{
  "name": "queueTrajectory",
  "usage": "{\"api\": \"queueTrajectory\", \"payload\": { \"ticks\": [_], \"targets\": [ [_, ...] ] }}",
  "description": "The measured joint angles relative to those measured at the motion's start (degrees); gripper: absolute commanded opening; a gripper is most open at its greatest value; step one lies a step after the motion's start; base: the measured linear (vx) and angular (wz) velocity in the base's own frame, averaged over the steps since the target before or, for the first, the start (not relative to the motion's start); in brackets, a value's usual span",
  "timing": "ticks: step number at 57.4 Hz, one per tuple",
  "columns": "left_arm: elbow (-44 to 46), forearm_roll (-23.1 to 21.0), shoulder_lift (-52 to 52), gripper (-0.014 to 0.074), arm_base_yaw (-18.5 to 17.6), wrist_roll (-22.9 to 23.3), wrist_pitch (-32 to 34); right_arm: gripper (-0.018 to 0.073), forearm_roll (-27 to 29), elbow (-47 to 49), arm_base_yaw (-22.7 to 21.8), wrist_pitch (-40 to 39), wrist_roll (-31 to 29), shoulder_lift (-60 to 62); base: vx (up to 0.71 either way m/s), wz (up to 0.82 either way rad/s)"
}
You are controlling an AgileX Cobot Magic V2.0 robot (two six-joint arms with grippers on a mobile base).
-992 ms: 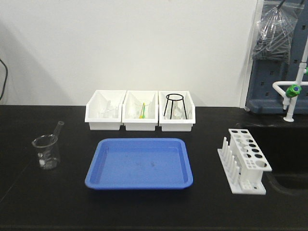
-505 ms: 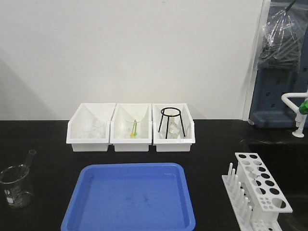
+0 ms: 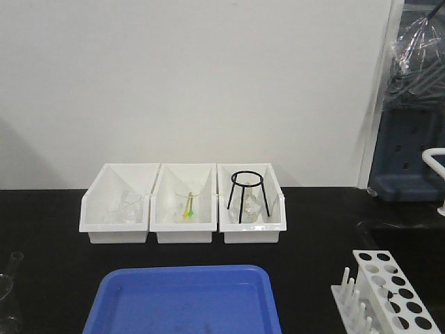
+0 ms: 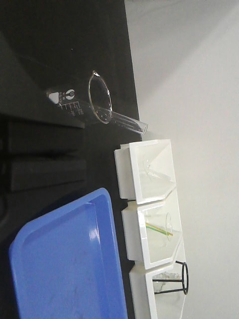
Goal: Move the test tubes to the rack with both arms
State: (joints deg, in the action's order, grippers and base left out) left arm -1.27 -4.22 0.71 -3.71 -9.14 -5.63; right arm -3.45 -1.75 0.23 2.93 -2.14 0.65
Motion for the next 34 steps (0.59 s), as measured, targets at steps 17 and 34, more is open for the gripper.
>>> {"api": "queueTrajectory", "payload": {
  "ticks": [17,34],
  "targets": [
    [0.0,0.0,0.0,-0.0004,0.0,0.0,0.0,-0.0012,0.0,0.0,0.0,0.0,0.0,0.0,0.12,0.08],
    [0.0,0.0,0.0,-0.0004,0.0,0.0,0.0,-0.0011,0.0,0.0,0.0,0.0,0.0,0.0,0.05,0.04]
  ]
}}
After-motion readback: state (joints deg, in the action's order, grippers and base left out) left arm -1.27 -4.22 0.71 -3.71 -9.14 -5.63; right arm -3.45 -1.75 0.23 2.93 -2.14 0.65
